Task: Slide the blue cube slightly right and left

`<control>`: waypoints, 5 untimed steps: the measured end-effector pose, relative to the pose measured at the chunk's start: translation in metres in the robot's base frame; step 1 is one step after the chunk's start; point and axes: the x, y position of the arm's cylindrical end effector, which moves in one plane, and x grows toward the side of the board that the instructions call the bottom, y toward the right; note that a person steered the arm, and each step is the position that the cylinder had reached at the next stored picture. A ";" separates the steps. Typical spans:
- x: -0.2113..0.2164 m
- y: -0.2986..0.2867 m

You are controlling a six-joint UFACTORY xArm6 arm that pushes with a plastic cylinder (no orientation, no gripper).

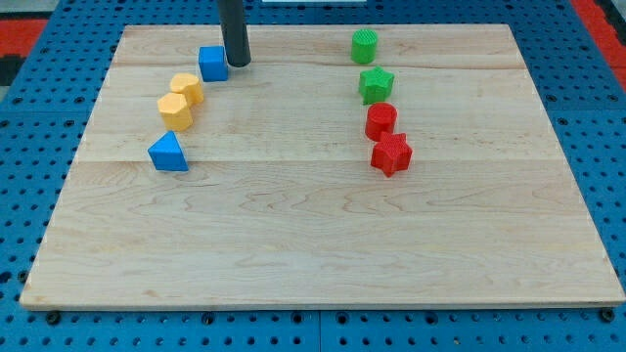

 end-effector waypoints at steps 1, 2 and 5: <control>0.000 -0.004; 0.000 -0.010; 0.017 -0.023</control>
